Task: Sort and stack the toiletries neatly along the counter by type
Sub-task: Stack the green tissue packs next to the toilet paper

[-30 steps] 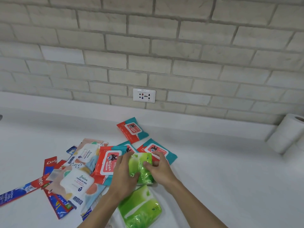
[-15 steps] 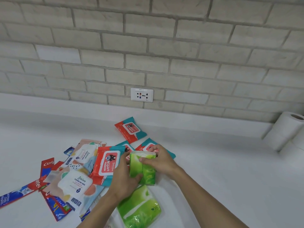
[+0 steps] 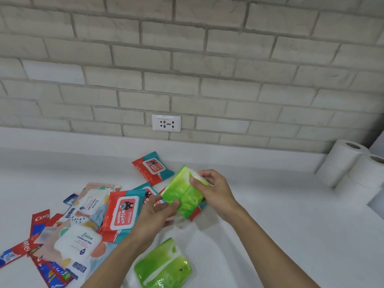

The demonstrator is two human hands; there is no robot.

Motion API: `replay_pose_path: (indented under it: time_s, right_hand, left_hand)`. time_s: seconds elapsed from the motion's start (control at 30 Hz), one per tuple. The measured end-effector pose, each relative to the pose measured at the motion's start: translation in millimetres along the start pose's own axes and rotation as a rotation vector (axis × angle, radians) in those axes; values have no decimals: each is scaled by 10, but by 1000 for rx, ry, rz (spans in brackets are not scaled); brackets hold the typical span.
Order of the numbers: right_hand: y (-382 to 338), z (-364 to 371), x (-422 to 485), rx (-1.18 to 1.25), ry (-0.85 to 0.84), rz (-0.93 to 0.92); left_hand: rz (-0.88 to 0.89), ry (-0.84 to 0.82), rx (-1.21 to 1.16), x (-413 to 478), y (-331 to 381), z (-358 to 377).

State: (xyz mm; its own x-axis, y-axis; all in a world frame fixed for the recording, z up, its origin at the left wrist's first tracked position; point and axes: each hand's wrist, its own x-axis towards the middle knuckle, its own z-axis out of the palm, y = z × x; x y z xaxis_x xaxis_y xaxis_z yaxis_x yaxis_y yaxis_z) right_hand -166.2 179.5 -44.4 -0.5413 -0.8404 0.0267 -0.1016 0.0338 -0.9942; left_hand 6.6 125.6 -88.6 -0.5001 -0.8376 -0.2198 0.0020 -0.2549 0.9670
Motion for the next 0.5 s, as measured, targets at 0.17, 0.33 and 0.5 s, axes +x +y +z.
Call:
replay_pose_path:
  time_s: [0.17,0.33,0.5]
  right_hand:
    - [-68,-268,-90,232,89,75]
    - [-80,-652,-182,347,127,109]
    - [-22,-1103,-257,439,114,145]
  left_hand:
    - [-13,-112,-193,42,214,358]
    - [39,-136,-144,115,373,775]
    - [24,-174,-139,194,431,1198]
